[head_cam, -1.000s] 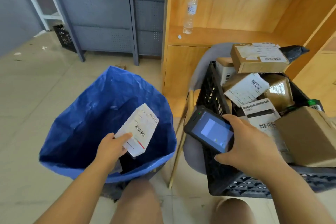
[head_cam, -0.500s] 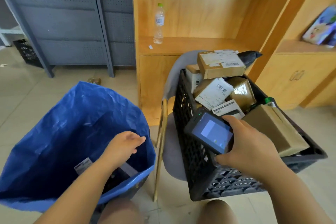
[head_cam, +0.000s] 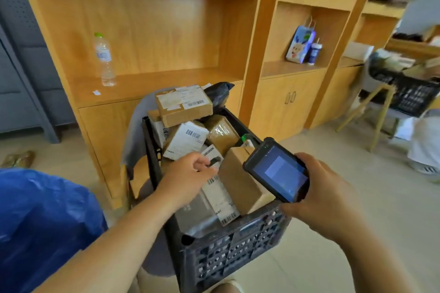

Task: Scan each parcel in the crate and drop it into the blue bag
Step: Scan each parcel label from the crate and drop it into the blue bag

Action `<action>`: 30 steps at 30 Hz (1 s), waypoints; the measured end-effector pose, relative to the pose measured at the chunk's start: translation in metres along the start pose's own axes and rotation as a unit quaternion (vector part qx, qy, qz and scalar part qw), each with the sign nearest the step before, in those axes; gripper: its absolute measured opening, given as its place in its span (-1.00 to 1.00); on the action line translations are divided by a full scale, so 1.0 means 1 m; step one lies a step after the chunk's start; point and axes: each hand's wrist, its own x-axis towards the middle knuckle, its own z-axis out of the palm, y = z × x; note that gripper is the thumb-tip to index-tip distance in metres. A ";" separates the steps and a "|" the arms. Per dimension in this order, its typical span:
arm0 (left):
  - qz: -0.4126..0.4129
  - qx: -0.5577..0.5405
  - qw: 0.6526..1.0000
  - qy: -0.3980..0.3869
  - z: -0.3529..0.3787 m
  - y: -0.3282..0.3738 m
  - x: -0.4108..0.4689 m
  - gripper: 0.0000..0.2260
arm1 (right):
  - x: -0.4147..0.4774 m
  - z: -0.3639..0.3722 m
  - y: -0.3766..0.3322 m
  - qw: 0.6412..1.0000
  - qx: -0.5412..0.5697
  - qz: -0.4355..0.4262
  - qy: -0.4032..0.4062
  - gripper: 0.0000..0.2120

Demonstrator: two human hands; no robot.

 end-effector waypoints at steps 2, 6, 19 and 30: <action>0.016 0.032 0.999 -0.033 0.026 0.015 0.015 -0.57 | 0.000 -0.002 0.016 0.999 0.024 0.029 0.022 -0.21; 0.019 0.087 0.995 -0.049 0.057 0.042 0.038 -0.20 | 0.001 -0.003 0.039 0.996 0.054 0.065 0.032 -0.23; -0.030 0.086 0.987 -0.132 0.042 0.035 0.021 -0.17 | 0.004 0.011 0.058 0.994 0.073 0.085 0.009 -0.23; -0.081 0.002 0.995 0.056 0.035 0.043 0.013 -0.68 | -0.008 0.021 0.046 0.995 0.075 0.068 0.005 -0.22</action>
